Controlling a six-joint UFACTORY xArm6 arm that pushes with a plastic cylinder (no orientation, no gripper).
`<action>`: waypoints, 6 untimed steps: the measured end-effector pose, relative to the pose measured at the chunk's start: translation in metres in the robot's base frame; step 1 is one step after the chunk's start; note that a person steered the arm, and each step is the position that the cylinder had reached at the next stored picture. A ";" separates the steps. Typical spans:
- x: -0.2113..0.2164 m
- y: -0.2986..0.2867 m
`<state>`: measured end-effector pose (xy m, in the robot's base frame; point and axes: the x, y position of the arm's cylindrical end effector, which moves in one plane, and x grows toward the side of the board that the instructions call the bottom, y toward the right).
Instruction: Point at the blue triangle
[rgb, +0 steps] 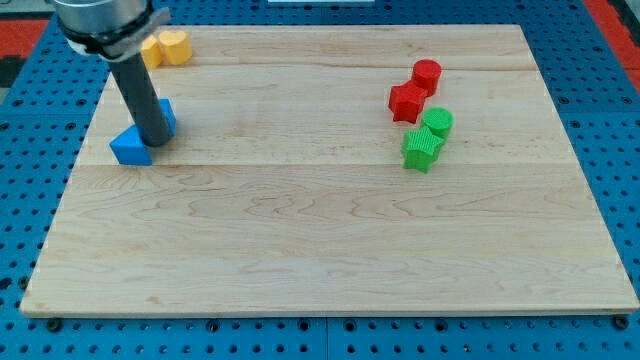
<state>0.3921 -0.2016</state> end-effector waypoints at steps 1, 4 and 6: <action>-0.042 0.019; 0.056 0.028; 0.007 -0.031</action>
